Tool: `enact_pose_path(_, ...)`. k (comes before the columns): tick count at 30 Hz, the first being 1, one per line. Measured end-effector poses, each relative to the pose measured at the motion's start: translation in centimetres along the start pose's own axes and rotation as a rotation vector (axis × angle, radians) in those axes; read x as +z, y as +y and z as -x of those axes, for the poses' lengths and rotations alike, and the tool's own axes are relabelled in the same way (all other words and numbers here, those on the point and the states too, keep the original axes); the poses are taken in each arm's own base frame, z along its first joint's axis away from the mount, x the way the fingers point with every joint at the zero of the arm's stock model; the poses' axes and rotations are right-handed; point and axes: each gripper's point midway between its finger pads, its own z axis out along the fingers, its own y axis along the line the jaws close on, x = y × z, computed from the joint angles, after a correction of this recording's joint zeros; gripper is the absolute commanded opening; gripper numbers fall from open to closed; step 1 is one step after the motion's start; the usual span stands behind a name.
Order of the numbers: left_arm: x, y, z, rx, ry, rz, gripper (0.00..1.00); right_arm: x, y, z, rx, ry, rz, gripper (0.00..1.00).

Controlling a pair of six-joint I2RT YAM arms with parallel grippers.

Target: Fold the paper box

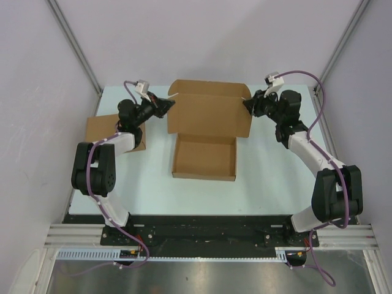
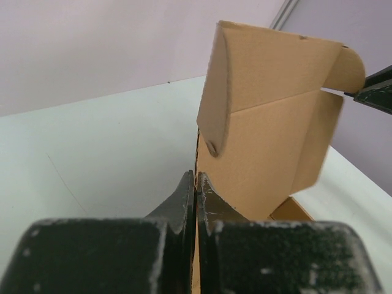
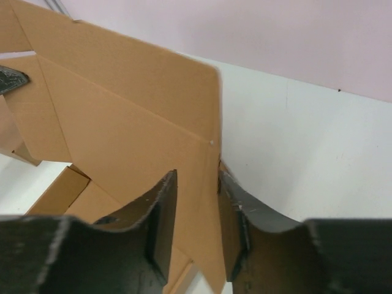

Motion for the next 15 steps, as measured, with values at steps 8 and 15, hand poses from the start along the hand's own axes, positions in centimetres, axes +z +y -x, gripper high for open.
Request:
enact_pose_path(8,0.0,0.4,-0.3,-0.001,0.007,0.021,0.00,-0.1,-0.3,-0.9,0.013,0.034,-0.020,0.50)
enact_pose_path(15,0.0,0.5,-0.2,0.005,0.005,0.027,0.00,0.1,-1.3,-2.2,0.029,0.069,-0.060,0.61)
